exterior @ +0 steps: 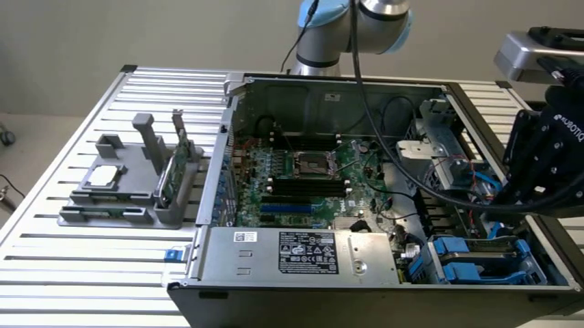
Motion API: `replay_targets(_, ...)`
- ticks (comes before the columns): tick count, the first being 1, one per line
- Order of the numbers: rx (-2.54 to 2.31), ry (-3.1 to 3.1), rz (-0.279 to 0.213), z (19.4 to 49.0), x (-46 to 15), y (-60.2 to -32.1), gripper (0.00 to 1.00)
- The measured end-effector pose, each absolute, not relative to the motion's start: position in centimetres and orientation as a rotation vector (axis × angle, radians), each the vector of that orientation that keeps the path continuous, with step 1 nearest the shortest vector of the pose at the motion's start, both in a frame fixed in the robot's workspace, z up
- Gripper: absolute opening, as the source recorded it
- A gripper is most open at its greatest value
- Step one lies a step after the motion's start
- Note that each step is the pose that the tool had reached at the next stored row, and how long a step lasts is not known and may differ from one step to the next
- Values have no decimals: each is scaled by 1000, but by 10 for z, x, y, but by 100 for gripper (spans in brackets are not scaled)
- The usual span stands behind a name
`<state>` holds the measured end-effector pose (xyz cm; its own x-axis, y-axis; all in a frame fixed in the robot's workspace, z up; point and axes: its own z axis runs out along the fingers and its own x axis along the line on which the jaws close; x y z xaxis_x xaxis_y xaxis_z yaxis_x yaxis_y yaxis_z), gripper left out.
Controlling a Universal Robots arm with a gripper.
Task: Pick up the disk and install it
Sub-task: 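Insert the disk into the insertion slot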
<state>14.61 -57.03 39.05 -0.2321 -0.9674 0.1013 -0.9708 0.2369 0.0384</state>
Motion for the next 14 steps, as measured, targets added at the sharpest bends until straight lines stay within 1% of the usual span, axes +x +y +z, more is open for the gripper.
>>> replay_targets(14, 1567, -2599, 29, 390, 146, -570, 25)
